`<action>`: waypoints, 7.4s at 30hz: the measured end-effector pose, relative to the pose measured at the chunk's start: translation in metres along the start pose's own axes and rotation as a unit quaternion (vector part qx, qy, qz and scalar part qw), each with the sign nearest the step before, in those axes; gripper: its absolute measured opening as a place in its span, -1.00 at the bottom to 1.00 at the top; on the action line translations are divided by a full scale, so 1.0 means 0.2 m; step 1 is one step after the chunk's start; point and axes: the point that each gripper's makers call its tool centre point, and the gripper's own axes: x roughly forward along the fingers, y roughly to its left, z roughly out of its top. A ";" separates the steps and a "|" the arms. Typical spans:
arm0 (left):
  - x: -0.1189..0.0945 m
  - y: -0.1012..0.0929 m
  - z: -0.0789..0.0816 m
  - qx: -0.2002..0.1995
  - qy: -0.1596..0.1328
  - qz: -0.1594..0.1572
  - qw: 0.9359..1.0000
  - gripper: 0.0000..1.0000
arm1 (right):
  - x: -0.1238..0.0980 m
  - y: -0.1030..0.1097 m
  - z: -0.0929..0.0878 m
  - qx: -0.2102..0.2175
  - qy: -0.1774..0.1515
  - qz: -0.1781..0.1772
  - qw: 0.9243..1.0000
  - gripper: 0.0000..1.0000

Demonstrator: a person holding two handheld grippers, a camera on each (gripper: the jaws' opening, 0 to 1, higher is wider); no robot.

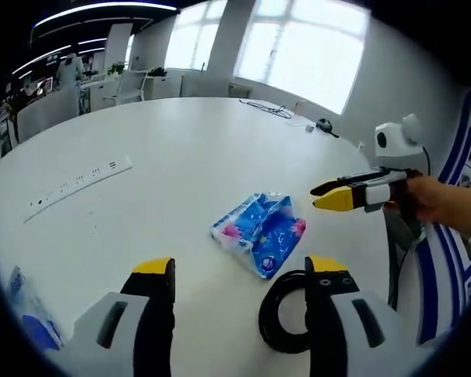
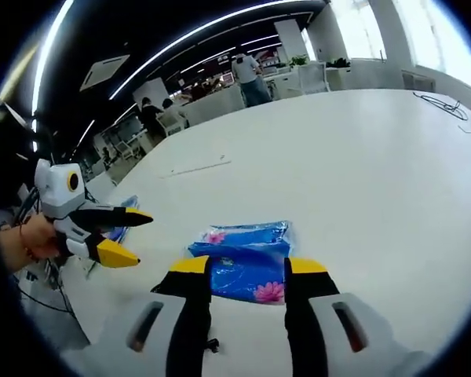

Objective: Arrange the tabletop items into an orderly group along one side of the table until the central work area is clear of visible clutter.

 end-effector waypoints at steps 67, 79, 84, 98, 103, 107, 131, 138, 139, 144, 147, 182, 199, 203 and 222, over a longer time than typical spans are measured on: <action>-1.31 0.65 -0.18 -0.008 -0.038 0.102 0.994 0.42 | 0.15 1.22 -0.14 0.045 -0.002 0.078 0.996 0.05; -1.41 0.83 -0.26 -0.006 -0.024 0.116 0.993 0.43 | 0.24 1.41 -0.24 0.053 0.022 0.085 0.995 0.06; -1.43 0.91 -0.30 -0.005 -0.014 0.122 0.992 0.43 | 0.30 1.43 -0.28 0.055 0.032 0.085 0.994 0.07; -1.43 1.12 -0.34 0.014 0.017 0.125 0.992 0.40 | 0.46 1.56 -0.39 0.075 0.059 0.075 0.993 0.02; -1.40 1.19 -0.33 0.023 0.025 0.125 0.992 0.41 | 0.50 1.59 -0.42 0.086 0.067 0.074 0.991 0.01; -1.37 1.22 -0.33 0.032 0.035 0.120 0.992 0.41 | 0.53 1.61 -0.44 0.106 0.071 0.072 0.989 -0.03; -1.06 1.43 -0.32 0.088 0.097 0.081 0.988 0.35 | 0.65 1.63 -0.58 0.227 0.103 0.059 0.967 -0.31; -0.99 1.47 -0.33 0.106 0.115 0.067 0.985 0.32 | 0.71 1.65 -0.58 0.254 0.105 0.065 0.959 -0.33; -0.98 1.48 -0.34 0.108 0.117 0.066 0.985 0.32 | 0.72 1.65 -0.58 0.258 0.104 0.066 0.958 -0.34; -0.94 1.49 -0.36 0.120 0.131 0.055 0.983 0.26 | 0.75 1.65 -0.57 0.291 0.101 0.067 0.949 -0.42; -0.91 1.50 -0.37 0.132 0.140 0.047 0.980 0.23 | 0.78 1.65 -0.57 0.309 0.098 0.070 0.943 -0.49; -0.71 1.57 -0.48 0.239 0.224 -0.019 0.945 -0.97 | 0.86 1.61 -0.59 0.378 0.083 0.056 0.920 -0.96; -0.76 1.55 -0.44 0.215 0.218 -0.012 0.952 -1.00 | 0.83 1.54 -0.46 0.378 0.056 0.066 0.922 -1.00; -0.79 1.53 -0.42 0.210 0.213 -0.012 0.954 -1.00 | 0.80 1.52 -0.41 0.358 0.046 0.065 0.930 -1.00; -0.89 1.36 -0.31 0.157 0.160 -0.009 0.975 -1.00 | 0.66 1.38 -0.21 0.246 0.016 0.064 0.967 -1.00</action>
